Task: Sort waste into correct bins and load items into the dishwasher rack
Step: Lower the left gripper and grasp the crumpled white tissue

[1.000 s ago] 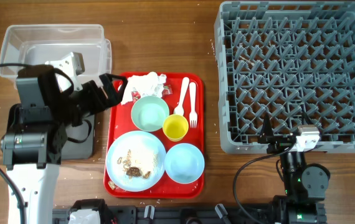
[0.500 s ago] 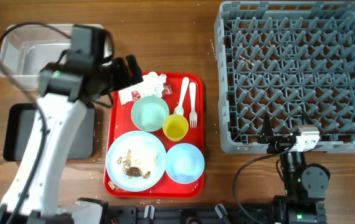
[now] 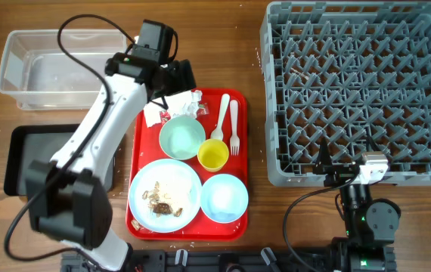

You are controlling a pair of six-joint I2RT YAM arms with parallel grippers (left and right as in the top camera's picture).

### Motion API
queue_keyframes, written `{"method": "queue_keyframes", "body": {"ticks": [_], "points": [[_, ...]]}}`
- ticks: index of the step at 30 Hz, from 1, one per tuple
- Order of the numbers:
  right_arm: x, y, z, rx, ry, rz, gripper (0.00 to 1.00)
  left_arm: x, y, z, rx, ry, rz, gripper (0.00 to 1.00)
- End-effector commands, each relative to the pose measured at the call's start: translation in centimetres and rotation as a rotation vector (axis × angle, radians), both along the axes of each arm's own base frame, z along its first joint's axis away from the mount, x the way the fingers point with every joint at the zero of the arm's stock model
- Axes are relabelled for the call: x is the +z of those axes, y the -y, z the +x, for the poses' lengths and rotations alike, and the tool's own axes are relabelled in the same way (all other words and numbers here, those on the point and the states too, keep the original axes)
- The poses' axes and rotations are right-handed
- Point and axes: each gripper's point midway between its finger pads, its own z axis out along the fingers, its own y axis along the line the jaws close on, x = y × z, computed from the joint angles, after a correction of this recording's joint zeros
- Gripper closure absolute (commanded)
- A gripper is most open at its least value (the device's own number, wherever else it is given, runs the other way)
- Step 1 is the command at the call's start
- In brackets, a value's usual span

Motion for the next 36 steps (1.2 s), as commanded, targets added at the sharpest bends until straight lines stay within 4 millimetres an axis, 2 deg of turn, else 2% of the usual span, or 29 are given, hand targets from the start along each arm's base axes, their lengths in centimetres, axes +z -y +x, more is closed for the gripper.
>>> {"method": "queue_keyframes", "body": {"ticks": [1,3,8,15,18,22,26,30,33,36], "points": [[0.2,0.2,0.0,-0.010,0.010,-0.013,0.00,-1.9,-0.5,1.0,0.107,-0.022,0.018,0.32],[0.2,0.2,0.0,-0.010,0.010,-0.013,0.00,-3.4,-0.4,1.3,0.146,-0.047,0.009,0.34],[0.2,0.2,0.0,-0.010,0.010,-0.013,0.00,-5.3,0.5,1.6,0.132,-0.067,0.015,0.34],[0.2,0.2,0.0,-0.010,0.010,-0.014,0.00,-5.5,3.4,2.1,0.096,-0.026,-0.009,0.35],[0.2,0.2,0.0,-0.010,0.010,-0.013,0.00,-5.7,3.3,1.9,0.099,-0.032,0.001,0.37],[0.2,0.2,0.0,-0.010,0.011,-0.013,0.00,-6.0,1.3,1.1,0.191,-0.057,0.078,0.40],[0.2,0.2,0.0,-0.010,0.010,-0.013,0.00,-6.2,1.1,0.4,0.196,-0.082,0.087,0.41],[0.2,0.2,0.0,-0.010,0.011,-0.013,0.00,-6.3,1.0,0.3,0.195,-0.089,0.091,0.53],[0.2,0.2,0.0,-0.010,0.010,-0.013,0.00,-6.3,1.0,0.2,0.195,-0.093,0.092,0.57],[0.2,0.2,0.0,-0.010,0.010,-0.013,0.00,-6.4,1.0,0.1,0.195,-0.096,0.094,0.69]]}}
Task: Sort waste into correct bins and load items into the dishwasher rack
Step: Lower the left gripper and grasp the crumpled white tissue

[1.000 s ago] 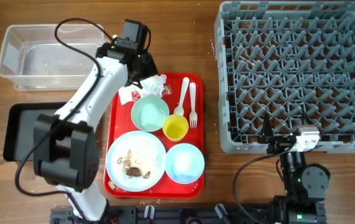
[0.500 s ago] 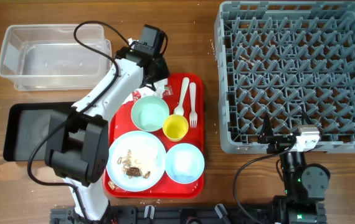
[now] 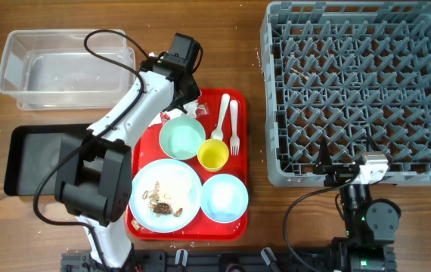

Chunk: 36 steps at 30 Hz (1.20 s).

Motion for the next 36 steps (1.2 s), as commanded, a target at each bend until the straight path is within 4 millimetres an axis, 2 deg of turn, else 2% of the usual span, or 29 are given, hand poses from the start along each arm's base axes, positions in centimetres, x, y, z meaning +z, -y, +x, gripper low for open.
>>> {"method": "queue_keyframes", "body": {"ticks": [1,4,8,15,26,30,36], "points": [[0.2,0.2,0.0,-0.010,0.010,-0.013,0.00,-0.1,-0.4,0.4,0.020,0.005,0.015,0.77],[0.2,0.2,0.0,-0.010,0.011,-0.013,0.00,-0.1,-0.1,0.3,0.014,-0.003,-0.001,0.96],[0.2,0.2,0.0,-0.010,0.010,-0.013,0.00,0.7,-0.1,-0.1,0.012,-0.002,-0.009,0.96],[0.2,0.2,0.0,-0.010,0.010,-0.013,0.00,4.2,-0.9,-2.4,0.011,-0.013,-0.009,0.96],[0.2,0.2,0.0,-0.010,0.011,-0.013,0.00,5.0,-0.8,-3.9,0.001,-0.050,-0.033,0.96],[0.2,0.2,0.0,-0.010,0.010,-0.013,0.00,7.0,-0.9,-4.0,0.000,-0.002,-0.051,0.96],[0.2,0.2,0.0,-0.010,0.010,-0.013,0.00,11.7,-1.3,-3.4,0.010,0.153,-0.079,0.96]]}}
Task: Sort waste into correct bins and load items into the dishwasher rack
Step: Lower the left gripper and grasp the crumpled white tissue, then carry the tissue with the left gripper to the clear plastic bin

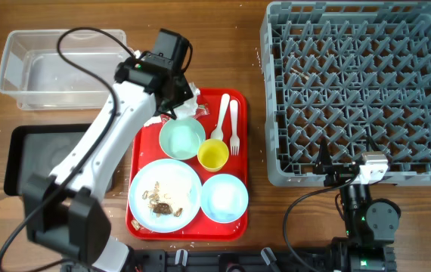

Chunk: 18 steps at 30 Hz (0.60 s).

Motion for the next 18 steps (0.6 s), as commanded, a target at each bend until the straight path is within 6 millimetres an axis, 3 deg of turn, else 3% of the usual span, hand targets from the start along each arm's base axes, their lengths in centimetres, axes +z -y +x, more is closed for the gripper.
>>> {"method": "queue_keyframes", "body": {"ticks": [1,5,9,13,18], "points": [[0.2,0.2,0.0,-0.010,0.010,-0.013,0.00,3.8,-0.9,0.7,0.031,0.122,-0.001,0.96],[0.2,0.2,0.0,-0.010,0.010,-0.013,0.00,5.4,-3.6,1.9,0.108,0.223,0.115,0.96],[0.2,0.2,0.0,-0.010,0.010,-0.013,0.00,7.4,-7.1,4.4,0.229,0.347,0.190,0.96],[0.2,0.2,0.0,-0.010,0.010,-0.013,0.00,9.9,-14.1,6.5,0.442,0.479,0.289,0.96],[0.2,0.2,0.0,-0.010,0.010,-0.013,0.00,10.6,-21.2,8.5,0.618,0.559,0.288,0.96]]}}
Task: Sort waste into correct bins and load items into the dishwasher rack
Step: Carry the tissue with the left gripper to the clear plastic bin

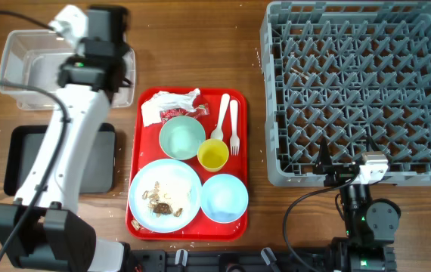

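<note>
A red tray (238, 189) holds a crumpled white wrapper (172, 101), a red-and-white packet (172, 115), a green bowl (182, 138), a yellow cup (213, 155), a white plate with food scraps (164, 195), a pale blue bowl (224, 198), a spoon (221, 117) and a fork (234, 128). My left gripper (120, 74) hangs over the right end of the clear plastic bin (30, 72). Its fingers are hidden under the wrist, so any hold is unseen. My right gripper (327, 165) rests by the front edge of the grey dishwasher rack (359, 91).
A black bin (23, 159) lies left of the tray, partly under my left arm. The rack fills the right side and holds nothing. Cables trail from both arms, and the right arm's base sits at the front right.
My left gripper was down at the wrappers on the tray's top left corner. It is now to the left, over the right end of the clear bin. The wrappers still lie on the tray.
My left gripper stood above the tray's top left corner by the wrappers, then a little further right over them, then down at them. Now it is over the clear bin. The dishes, cutlery and right arm have stayed put.
</note>
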You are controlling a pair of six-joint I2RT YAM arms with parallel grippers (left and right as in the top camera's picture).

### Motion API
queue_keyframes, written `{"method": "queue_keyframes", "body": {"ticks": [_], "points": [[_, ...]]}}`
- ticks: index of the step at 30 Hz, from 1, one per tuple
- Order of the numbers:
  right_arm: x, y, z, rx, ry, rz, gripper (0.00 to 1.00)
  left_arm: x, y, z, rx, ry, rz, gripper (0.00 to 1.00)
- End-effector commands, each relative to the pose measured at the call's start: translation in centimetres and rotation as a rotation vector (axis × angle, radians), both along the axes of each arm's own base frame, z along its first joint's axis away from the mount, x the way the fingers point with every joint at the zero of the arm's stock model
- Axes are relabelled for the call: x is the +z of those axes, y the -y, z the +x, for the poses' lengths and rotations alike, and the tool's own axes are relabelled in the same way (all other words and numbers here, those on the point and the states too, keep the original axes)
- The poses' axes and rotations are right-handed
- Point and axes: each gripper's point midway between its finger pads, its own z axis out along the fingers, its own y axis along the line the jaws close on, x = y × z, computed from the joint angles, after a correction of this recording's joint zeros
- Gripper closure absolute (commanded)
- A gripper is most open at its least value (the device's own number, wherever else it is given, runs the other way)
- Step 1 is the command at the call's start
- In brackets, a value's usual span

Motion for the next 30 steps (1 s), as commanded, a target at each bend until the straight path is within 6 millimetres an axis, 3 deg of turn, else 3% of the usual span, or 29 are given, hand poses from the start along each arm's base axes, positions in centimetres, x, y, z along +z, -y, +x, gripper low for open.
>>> {"method": "queue_keyframes", "body": {"ticks": [1,3,5,8,11,14,17,20,21,27,30], "points": [[0.2,0.2,0.0,-0.010,0.011,-0.013,0.00,0.4,-5.6,0.9,0.138,0.058,0.017,0.96],[0.2,0.2,0.0,-0.010,0.010,-0.013,0.00,-0.6,-7.2,1.6,0.151,0.057,-0.013,0.95],[0.2,0.2,0.0,-0.010,0.010,-0.013,0.00,-2.2,-8.1,2.1,0.142,0.035,-0.056,0.78],[0.2,0.2,0.0,-0.010,0.011,-0.013,0.00,-3.7,-8.3,2.3,0.124,0.004,-0.094,0.00],[0.2,0.2,0.0,-0.010,0.010,-0.013,0.00,-4.0,-7.9,2.3,0.110,-0.008,-0.107,0.03],[0.2,0.2,0.0,-0.010,0.011,-0.013,0.00,-3.7,-6.2,2.4,0.028,-0.020,-0.130,0.09],[0.2,0.2,0.0,-0.010,0.011,-0.013,0.00,-2.7,-1.0,2.4,-0.225,-0.043,-0.192,0.11],[0.2,0.2,0.0,-0.010,0.010,-0.013,0.00,-2.5,6.9,0.9,-0.562,-0.106,-0.267,0.12],[0.2,0.2,0.0,-0.010,0.010,-0.013,0.00,-3.0,8.6,0.2,-0.605,-0.139,-0.286,0.12],[0.2,0.2,0.0,-0.010,0.010,-0.013,0.00,-9.1,15.8,-3.2,-0.700,-0.397,-0.324,0.44],[0.2,0.2,0.0,-0.010,0.011,-0.013,0.00,-12.4,17.4,-3.5,-0.665,-0.480,-0.369,0.46]]}}
